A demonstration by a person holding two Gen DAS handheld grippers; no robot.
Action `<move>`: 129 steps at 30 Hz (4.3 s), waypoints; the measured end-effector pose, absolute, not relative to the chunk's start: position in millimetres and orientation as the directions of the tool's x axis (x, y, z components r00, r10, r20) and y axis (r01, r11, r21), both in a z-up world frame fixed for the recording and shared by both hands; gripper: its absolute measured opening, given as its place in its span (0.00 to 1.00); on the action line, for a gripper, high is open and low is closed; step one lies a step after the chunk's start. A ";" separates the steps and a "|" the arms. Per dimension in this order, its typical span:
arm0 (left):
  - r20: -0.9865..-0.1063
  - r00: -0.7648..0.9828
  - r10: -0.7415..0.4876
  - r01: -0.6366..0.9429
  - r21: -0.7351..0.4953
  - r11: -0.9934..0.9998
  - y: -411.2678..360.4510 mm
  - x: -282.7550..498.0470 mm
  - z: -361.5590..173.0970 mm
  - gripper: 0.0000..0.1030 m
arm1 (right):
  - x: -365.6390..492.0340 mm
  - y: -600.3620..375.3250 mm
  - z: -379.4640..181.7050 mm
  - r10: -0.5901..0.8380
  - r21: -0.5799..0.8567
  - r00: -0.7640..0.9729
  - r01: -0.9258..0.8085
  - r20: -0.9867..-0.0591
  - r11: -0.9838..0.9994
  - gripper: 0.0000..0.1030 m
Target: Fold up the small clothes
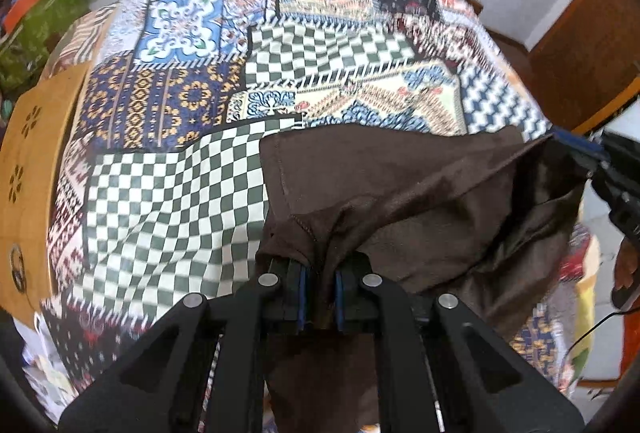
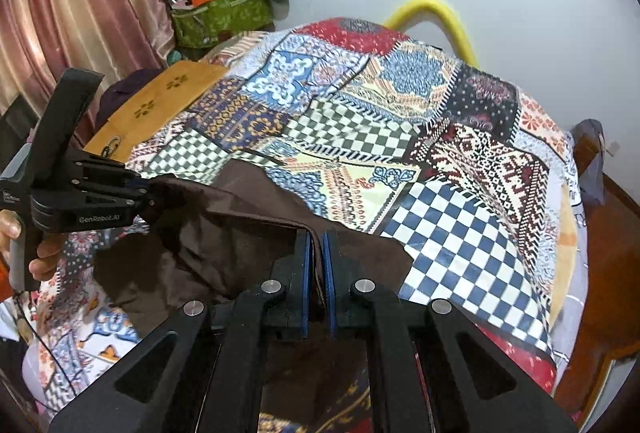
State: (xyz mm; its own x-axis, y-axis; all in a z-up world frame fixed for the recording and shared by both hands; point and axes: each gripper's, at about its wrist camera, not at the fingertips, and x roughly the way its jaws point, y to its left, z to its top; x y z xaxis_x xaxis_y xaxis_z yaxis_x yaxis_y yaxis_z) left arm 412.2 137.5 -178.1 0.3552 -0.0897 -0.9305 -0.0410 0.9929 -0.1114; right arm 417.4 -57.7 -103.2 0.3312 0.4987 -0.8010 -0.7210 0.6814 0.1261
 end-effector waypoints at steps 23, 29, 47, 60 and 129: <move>-0.848 0.528 0.052 -0.019 0.049 0.999 139.6 358.2 -125.2 0.59 | 372.4 -98.9 -125.9 0.538 0.218 0.300 -0.681 -0.788 0.699 0.49; -0.902 0.432 0.007 0.036 0.025 0.999 127.9 341.2 -170.1 0.58 | 366.6 -82.0 -144.9 0.525 0.207 0.269 -0.704 -0.808 0.679 0.38; -0.781 0.624 0.011 0.095 0.090 0.991 88.1 346.3 -113.2 0.08 | 362.2 -119.5 -117.8 0.545 0.209 0.381 -0.644 -0.747 0.736 0.04; -0.852 0.522 0.037 0.000 0.043 0.999 110.1 407.1 -176.5 0.08 | 401.0 -118.2 -128.0 0.565 0.287 0.387 -0.576 -0.729 0.765 0.42; -0.903 0.429 -0.042 -0.112 -0.099 0.989 157.3 370.7 -210.6 0.81 | 381.7 -112.1 -150.8 0.495 0.244 0.363 -0.553 -0.790 0.796 0.63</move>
